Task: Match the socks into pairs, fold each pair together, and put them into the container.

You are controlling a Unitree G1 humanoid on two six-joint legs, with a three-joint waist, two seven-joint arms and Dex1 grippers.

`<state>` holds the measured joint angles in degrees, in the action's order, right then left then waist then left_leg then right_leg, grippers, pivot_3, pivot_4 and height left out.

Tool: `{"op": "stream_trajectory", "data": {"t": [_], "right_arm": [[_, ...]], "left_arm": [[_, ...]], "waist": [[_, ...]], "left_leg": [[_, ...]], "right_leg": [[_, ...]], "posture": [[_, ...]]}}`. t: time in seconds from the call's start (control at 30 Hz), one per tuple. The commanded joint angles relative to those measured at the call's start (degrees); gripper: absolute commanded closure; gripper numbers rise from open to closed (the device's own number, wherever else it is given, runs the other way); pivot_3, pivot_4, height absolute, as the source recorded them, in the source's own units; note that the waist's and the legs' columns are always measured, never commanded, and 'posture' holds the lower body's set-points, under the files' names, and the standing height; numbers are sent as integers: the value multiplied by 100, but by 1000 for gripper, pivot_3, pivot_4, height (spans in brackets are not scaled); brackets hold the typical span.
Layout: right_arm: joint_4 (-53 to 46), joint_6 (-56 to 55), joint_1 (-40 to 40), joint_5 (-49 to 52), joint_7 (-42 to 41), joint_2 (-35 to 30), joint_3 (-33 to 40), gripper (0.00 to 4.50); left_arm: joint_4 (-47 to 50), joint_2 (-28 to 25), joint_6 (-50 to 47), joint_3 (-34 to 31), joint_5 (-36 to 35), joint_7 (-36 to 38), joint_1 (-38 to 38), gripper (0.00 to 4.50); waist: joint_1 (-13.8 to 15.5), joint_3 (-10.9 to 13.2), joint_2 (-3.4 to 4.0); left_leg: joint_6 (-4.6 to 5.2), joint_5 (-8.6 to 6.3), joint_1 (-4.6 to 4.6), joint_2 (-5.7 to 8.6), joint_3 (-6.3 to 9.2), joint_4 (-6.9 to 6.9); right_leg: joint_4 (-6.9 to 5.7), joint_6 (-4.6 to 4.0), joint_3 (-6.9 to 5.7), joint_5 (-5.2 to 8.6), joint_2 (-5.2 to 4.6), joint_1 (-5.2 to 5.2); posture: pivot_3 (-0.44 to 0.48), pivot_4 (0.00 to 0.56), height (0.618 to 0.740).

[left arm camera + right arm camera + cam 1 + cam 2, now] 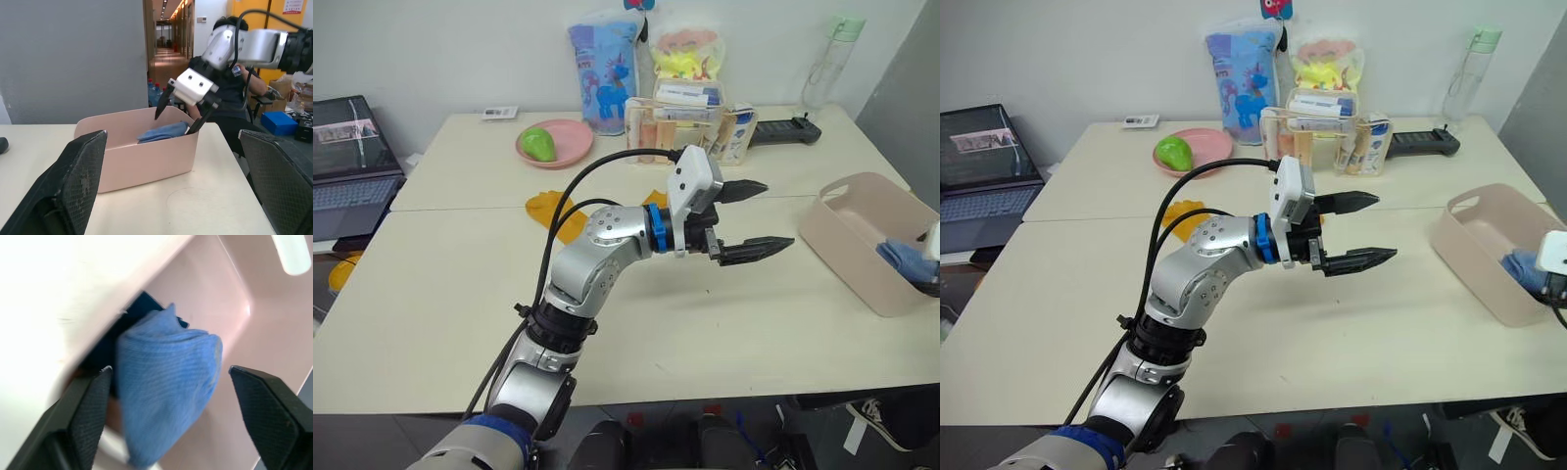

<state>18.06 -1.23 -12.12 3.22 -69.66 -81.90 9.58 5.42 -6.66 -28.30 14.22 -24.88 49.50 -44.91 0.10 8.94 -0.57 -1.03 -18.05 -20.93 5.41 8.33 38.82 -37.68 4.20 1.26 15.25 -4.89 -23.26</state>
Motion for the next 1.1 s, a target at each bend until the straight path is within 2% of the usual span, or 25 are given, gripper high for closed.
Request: {"op": "stream_trajectory", "data": {"t": [0.03, 0.23, 0.27, 0.37, 0.5, 0.67, 0.9, 1.1], "right_arm": [[-110, 294, -172, 165, -287, -319, 299, 409], [205, 318, -1109, -90, -157, -360, -61, 409], [309, 194, -1268, -234, -9, -253, -178, 578], [579, -183, -1455, -541, 210, -42, -442, 1330], [989, -755, -1608, -1043, 534, 177, -814, 2872], [1263, -1160, -1509, -1494, 825, 309, -1139, 4483], [1383, -838, -1427, -1633, 800, 713, -1318, 4483], [1307, -640, -1348, -1535, 750, 731, -1235, 4483]], "left_arm": [[65, 18, 103, -81, -48, 15, -107, 0], [40, 31, 151, -71, -35, 14, -95, 0], [40, 36, 156, -66, -34, 14, -92, 0], [58, 48, 159, -49, -28, 2, -84, 0], [118, 41, 131, -31, -25, -22, -75, 0], [320, 11, -19, -2, -52, -114, 24, 0], [438, 28, -130, 25, -80, -149, 75, 0], [389, -14, -91, -9, -57, -119, 47, 0]], "waist": [[-1, 0, 0], [-3, 0, 4], [-3, 0, 3], [-5, 2, 0], [0, 0, 5], [-7, -2, 8], [-8, -2, 8], [-6, -2, 9]], "left_leg": [[0, 0, 0, 0, 0, 0], [0, 0, 0, -1, -1, -1], [0, 0, 0, -3, -1, -1], [-1, 0, 0, -3, 0, -1], [-1, 0, -1, -1, -8, 0], [-1, 0, -1, -5, -23, 0], [-1, 0, 1, -5, -29, 2], [-1, 0, 1, -6, -34, 2]], "right_leg": [[0, 0, -2, 0, 0, 0], [0, 0, -1, 0, -5, -1], [0, 0, -2, 0, -6, -1], [0, 0, -3, 0, -7, -1], [-1, 0, -2, 0, -7, -2], [-5, 0, 7, 0, -7, -8], [-7, 0, 12, 0, -6, -8], [-7, 0, 13, 0, -6, -8]], "posture": [[0, 150, 740], [0, 150, 740], [0, 150, 740], [0, 150, 740], [0, 150, 740], [0, 150, 740], [0, 150, 740], [0, 150, 740]]}}
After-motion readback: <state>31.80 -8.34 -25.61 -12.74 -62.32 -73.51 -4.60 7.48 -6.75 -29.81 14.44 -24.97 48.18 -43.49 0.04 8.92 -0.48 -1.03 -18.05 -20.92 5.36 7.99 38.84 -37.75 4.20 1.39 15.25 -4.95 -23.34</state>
